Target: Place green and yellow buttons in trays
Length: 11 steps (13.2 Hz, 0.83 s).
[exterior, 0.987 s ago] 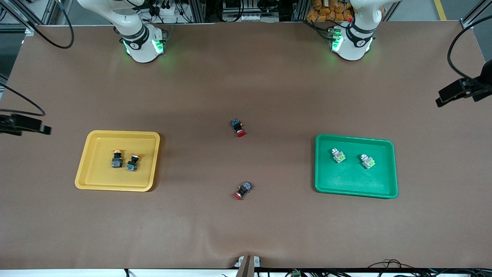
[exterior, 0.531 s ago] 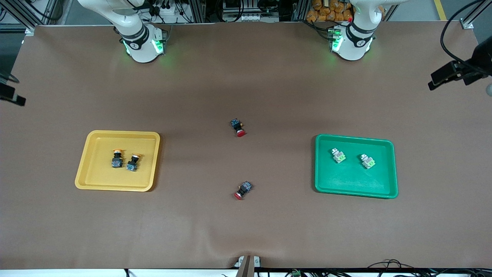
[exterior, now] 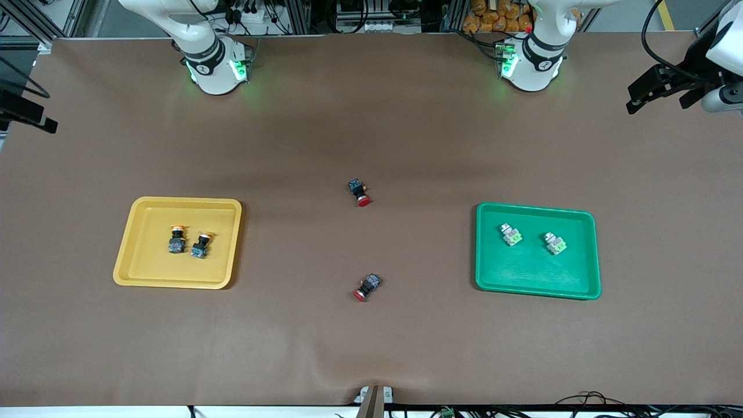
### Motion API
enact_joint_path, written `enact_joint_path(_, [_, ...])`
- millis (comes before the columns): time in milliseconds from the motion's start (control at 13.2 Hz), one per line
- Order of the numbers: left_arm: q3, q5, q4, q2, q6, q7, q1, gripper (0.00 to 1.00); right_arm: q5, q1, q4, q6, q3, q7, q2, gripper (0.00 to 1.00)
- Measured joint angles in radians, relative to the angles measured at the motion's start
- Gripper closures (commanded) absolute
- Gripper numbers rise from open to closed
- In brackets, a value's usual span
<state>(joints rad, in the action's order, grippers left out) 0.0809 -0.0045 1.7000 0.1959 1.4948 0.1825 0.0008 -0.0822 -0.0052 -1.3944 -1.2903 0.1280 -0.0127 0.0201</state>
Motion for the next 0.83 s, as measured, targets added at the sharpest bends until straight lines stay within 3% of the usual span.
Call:
enact_joint_path(455, [0.002,0.0,0.006,-0.001,0.031,0.0,-0.004,0.0,0.035,0.001,-0.049,-0.033,-0.054,0.0,-0.033,0.0])
enact_joint_path(835, [0.001,0.0,-0.002,-0.024,0.032,-0.002,-0.003,0.0,0.041,0.0,-0.065,-0.046,-0.06,0.0,-0.039,0.0])
